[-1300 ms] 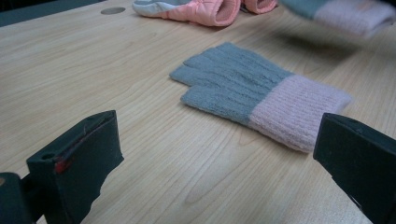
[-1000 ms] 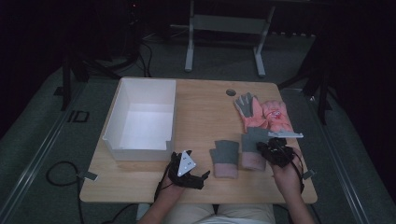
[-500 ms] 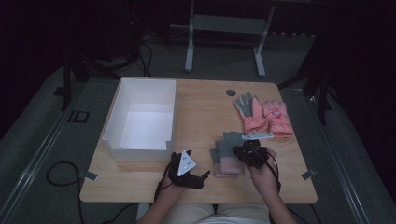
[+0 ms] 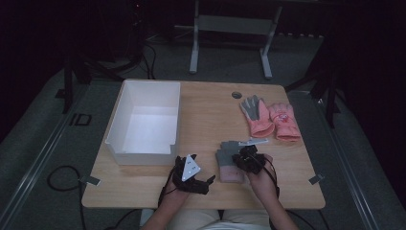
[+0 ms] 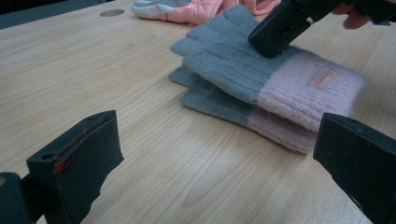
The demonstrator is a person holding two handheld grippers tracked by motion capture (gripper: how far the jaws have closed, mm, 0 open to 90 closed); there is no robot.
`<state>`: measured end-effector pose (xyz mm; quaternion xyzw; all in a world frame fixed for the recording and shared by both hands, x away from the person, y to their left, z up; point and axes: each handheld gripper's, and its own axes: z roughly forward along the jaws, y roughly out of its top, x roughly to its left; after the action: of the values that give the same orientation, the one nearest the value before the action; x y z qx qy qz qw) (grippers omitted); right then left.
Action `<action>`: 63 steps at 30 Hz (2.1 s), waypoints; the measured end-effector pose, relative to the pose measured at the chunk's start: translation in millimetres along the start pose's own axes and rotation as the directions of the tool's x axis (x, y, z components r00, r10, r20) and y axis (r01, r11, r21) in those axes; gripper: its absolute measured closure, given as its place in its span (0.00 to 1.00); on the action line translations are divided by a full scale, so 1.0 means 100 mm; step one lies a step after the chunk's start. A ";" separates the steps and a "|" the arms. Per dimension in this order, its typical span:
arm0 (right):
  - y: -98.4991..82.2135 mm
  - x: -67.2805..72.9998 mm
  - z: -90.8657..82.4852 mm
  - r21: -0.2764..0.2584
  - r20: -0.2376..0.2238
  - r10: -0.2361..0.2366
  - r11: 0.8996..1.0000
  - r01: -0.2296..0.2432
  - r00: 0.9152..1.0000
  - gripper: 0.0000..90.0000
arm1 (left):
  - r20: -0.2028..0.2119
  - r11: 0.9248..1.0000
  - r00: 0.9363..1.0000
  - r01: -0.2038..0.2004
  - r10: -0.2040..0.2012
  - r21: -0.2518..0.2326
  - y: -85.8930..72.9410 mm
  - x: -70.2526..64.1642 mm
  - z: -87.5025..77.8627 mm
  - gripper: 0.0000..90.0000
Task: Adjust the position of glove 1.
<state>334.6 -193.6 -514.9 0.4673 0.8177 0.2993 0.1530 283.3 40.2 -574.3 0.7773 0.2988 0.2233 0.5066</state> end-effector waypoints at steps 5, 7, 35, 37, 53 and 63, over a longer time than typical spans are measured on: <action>0.00 -0.03 0.12 0.035 -0.008 -0.029 0.999 0.029 1.000 0.93 | 0.000 1.000 1.000 0.000 0.000 -0.002 0.00 0.00 0.00 0.00; -0.01 -0.05 0.15 0.039 -0.014 -0.023 0.999 0.024 1.000 0.93 | 0.002 1.000 1.000 0.001 -0.001 0.000 0.00 0.00 0.00 0.00; 0.07 -0.58 -0.27 -0.111 -0.083 -0.141 0.985 0.132 0.986 0.74 | 0.112 0.981 0.991 -0.091 0.072 0.173 0.40 -0.32 0.18 0.07; 0.06 -0.62 -0.25 -0.110 -0.074 -0.147 0.984 0.139 0.986 0.73 | 0.148 0.973 0.983 -0.139 0.113 0.183 0.49 -0.36 0.22 0.07; 0.17 -0.90 0.18 -0.055 -0.147 -0.025 0.998 0.017 0.989 0.58 | 0.347 0.868 0.849 -0.471 0.398 0.157 0.46 -0.46 0.67 0.31; 0.11 -0.88 0.48 0.041 -0.179 0.025 0.999 -0.018 0.983 0.48 | 0.284 0.823 0.833 -0.534 0.475 0.191 0.40 -0.51 0.68 0.49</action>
<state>412.5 -248.4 -547.8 0.4503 0.8288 0.3257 0.0660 300.5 -51.6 -566.0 0.9087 0.0491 0.2194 0.3517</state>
